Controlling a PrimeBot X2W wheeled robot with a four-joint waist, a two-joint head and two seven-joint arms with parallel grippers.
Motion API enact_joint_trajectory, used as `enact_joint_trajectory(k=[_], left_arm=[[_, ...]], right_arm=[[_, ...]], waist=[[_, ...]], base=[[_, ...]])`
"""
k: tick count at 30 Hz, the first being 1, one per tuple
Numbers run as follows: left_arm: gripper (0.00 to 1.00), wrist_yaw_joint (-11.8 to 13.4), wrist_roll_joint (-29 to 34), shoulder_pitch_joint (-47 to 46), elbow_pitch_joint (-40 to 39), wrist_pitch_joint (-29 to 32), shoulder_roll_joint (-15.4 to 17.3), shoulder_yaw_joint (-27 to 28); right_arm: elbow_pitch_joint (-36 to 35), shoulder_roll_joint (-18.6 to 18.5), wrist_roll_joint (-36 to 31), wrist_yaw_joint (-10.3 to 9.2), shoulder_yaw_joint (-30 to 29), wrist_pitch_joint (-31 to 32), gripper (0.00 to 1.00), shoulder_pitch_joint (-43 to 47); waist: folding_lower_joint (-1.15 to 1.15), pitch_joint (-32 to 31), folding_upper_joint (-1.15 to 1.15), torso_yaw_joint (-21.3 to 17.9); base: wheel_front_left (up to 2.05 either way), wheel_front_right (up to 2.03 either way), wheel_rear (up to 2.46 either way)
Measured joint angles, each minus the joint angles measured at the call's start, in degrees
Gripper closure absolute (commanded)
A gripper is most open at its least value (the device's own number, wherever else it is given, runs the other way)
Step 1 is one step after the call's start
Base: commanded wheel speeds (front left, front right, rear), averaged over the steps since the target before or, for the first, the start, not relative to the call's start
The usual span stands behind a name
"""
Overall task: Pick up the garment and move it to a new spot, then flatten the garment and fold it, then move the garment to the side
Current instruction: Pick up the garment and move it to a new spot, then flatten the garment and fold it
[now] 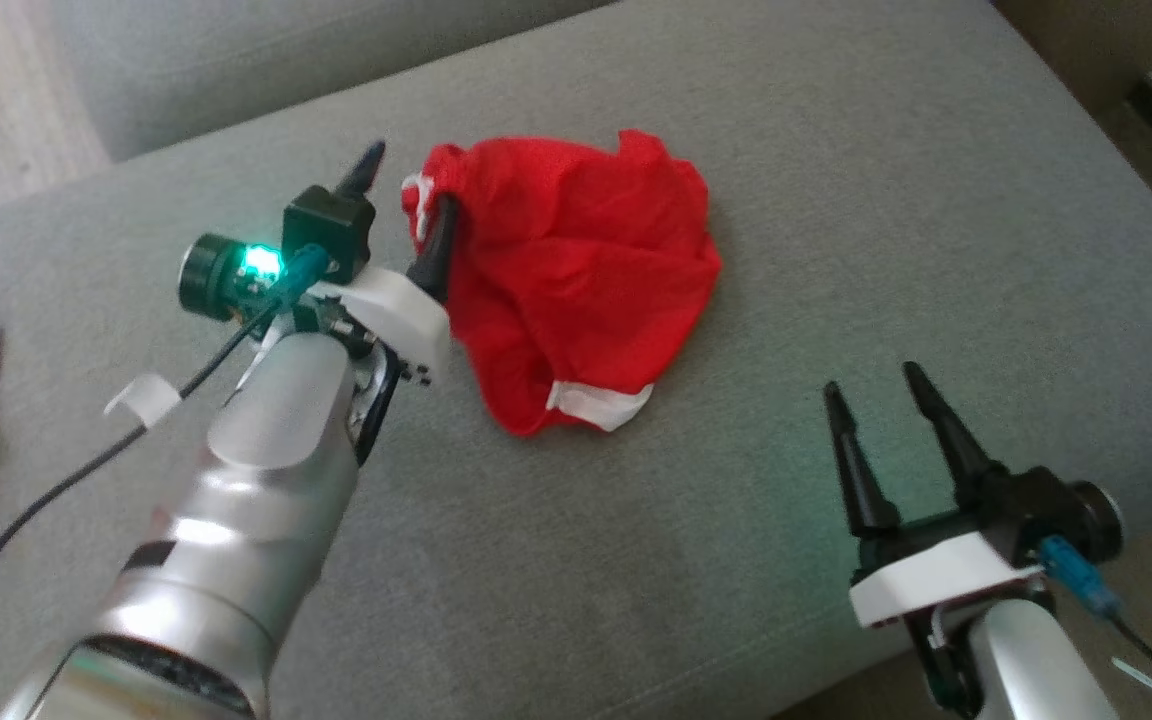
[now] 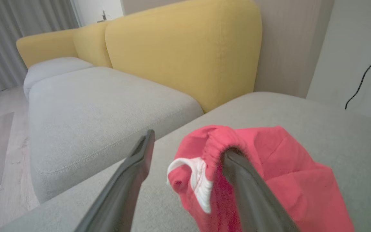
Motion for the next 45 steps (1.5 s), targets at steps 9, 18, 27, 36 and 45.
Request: enact_joint_trajectory(k=[9,18,27,36,45], left_arm=[[0.00,6.2,1.4,23.1,-24.1,-0.2,0.4,10.7],[0.00,5.8,2.7,43.2,-31.1,-0.2,-0.1,15.0],[0.00,4.4,2.8,53.2,-36.2,-0.2,0.0,15.2],[0.00,8.5,6.9,62.3,-50.6,-0.2,0.1,17.5],[0.00,10.0,11.3,65.9,-52.6,-0.2,0.2,17.2]], right_arm=[[0.6,0.0,-0.7,0.00,-5.4,0.0,0.00,3.6],[1.2,0.2,-1.8,0.00,-7.0,0.0,0.00,8.6],[1.2,0.2,-1.9,0.00,-7.8,0.0,0.00,13.4],[-2.1,0.2,0.2,0.00,-7.3,0.0,0.00,17.8],[-4.0,0.2,0.2,0.00,-5.3,0.0,0.00,20.0]], waist=[[-0.03,-2.2,0.00,6.4],[-0.05,-8.9,0.00,14.9],[-0.05,-14.6,0.00,19.2],[-0.05,-18.4,0.00,21.0],[-0.03,-19.2,0.00,20.9]], base=[[0.00,0.00,0.00],[0.00,0.00,0.00],[0.00,0.00,0.00],[0.00,0.00,0.00],[0.00,0.00,0.00]])
